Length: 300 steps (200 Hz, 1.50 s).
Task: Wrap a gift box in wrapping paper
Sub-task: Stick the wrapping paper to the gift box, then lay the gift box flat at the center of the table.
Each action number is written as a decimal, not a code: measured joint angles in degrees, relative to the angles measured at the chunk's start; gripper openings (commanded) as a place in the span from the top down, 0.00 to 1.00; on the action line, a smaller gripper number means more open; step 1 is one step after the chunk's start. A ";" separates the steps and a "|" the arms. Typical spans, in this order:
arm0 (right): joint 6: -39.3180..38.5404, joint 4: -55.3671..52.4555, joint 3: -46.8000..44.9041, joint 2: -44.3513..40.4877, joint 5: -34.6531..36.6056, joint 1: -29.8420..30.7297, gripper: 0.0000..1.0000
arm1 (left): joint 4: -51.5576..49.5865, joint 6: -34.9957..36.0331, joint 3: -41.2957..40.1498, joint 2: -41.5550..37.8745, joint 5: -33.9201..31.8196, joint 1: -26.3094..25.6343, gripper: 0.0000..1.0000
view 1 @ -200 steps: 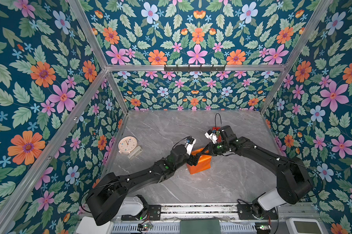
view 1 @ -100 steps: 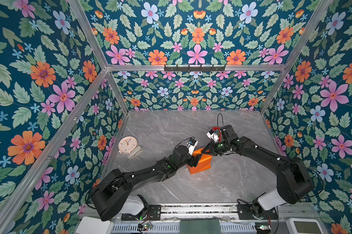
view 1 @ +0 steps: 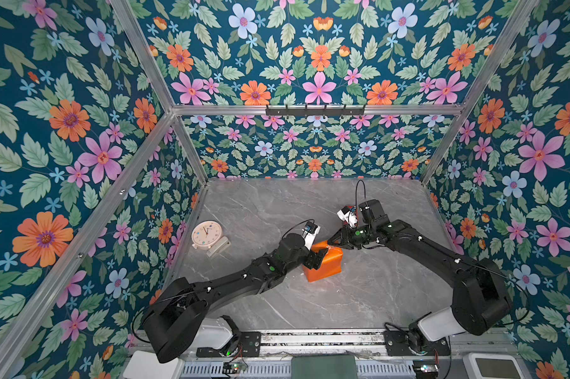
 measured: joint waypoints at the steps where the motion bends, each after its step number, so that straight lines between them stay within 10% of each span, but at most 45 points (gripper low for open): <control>1: 0.00 -0.02 0.00 0.02 0.02 0.00 0.86 | 0.02 -0.04 0.04 -0.04 -0.09 0.00 0.12; 196: -8.90 -10.21 -8.52 -17.05 11.21 6.34 0.76 | -12.09 -11.65 -2.91 -12.74 0.11 5.14 0.07; 300: -8.68 -1.22 -2.21 -4.09 12.37 10.58 0.83 | -14.80 -15.10 1.14 -11.37 -0.48 15.56 0.08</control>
